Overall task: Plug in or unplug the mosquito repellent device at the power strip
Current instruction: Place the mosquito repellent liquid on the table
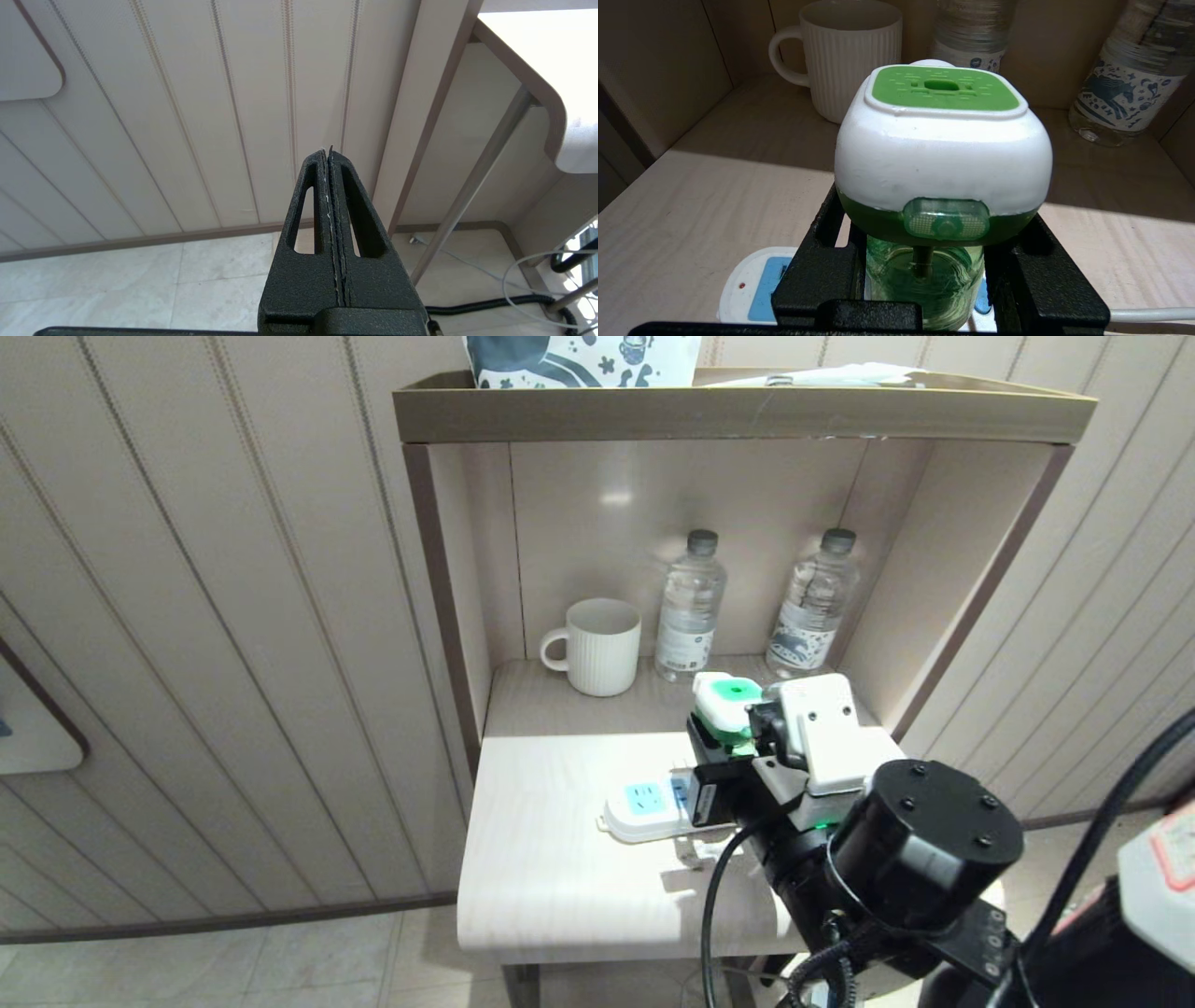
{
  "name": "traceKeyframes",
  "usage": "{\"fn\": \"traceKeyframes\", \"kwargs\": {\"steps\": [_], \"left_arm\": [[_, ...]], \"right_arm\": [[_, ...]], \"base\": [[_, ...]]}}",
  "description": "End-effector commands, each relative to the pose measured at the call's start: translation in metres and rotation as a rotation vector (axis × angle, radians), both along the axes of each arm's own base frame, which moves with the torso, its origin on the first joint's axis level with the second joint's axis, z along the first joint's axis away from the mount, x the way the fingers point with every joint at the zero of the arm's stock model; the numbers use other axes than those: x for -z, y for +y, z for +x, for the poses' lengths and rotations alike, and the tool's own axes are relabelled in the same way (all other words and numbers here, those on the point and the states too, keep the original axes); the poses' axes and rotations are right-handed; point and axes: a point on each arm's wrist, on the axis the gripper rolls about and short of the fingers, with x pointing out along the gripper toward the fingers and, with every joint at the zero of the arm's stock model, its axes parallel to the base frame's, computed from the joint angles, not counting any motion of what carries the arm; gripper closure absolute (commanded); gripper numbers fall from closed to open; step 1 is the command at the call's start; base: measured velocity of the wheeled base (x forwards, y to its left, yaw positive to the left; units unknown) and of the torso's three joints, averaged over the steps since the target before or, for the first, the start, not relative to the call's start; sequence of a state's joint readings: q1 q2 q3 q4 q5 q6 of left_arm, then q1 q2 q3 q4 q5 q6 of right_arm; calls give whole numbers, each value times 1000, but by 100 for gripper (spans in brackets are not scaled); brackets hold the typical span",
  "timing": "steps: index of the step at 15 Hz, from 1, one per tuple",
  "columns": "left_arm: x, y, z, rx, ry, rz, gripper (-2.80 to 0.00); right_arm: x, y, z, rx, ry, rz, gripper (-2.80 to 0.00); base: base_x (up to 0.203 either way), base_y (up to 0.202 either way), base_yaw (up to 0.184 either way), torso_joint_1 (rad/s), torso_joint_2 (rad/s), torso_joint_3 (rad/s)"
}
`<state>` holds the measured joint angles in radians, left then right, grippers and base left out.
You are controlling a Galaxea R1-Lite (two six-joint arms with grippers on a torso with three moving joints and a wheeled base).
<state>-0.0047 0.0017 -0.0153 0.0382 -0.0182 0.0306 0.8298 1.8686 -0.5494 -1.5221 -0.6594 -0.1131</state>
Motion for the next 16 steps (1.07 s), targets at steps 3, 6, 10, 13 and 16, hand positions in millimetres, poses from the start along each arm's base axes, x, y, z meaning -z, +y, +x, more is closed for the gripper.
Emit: {"fn": "traceKeyframes", "kwargs": {"steps": [3,6,10,13,16], "left_arm": [[0,0,0,0,2,0,0],[0,0,0,0,2,0,0],[0,0,0,0,2,0,0],[0,0,0,0,2,0,0],[0,0,0,0,2,0,0]], "right_arm": [[7,13,11,8,-20,-12,0],[13,16,14,10,-12,-35,0],[20,18,15,10,4,-49,0],[22,18,16,12,6,-50,0],[23,20,18,12,6,-49,0]], "base": [[0,0,0,0,0,0],[0,0,0,0,0,0],[0,0,0,0,0,0],[0,0,0,0,0,0],[0,0,0,0,0,0]]}}
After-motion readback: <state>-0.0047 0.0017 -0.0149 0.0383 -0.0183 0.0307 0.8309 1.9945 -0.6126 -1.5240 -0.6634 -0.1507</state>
